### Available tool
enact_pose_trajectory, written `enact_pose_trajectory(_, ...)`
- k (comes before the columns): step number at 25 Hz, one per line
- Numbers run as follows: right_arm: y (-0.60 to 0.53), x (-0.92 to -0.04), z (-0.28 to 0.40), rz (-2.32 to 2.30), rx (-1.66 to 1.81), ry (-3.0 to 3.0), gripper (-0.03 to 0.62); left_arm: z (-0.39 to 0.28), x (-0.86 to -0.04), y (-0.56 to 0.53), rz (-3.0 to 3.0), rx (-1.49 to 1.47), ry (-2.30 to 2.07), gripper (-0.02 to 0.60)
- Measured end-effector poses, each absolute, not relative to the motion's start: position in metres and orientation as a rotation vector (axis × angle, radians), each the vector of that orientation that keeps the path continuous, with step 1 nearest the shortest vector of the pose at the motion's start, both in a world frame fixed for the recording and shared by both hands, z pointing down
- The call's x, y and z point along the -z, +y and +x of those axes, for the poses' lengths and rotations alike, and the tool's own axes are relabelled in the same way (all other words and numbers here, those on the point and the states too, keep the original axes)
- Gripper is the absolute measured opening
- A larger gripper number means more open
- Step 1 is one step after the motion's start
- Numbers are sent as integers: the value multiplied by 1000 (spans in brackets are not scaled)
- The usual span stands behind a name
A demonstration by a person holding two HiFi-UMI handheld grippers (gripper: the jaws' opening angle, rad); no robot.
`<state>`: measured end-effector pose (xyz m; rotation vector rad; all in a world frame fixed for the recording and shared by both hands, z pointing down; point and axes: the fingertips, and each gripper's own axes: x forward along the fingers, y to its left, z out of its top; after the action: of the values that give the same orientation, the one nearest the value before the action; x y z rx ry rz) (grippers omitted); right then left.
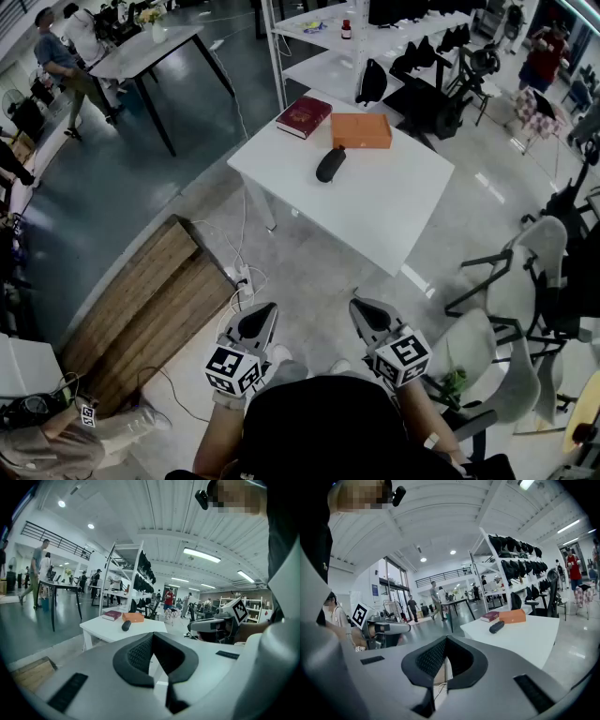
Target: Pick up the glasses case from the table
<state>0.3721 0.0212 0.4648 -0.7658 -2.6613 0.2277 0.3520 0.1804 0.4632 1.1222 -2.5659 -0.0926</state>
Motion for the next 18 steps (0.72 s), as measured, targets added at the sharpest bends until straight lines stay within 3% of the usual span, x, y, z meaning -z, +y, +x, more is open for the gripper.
enact_pose_trajectory(18,169,-473,299,-727,-200,-2618,28,292,-482,351,1056,213,-2582,17)
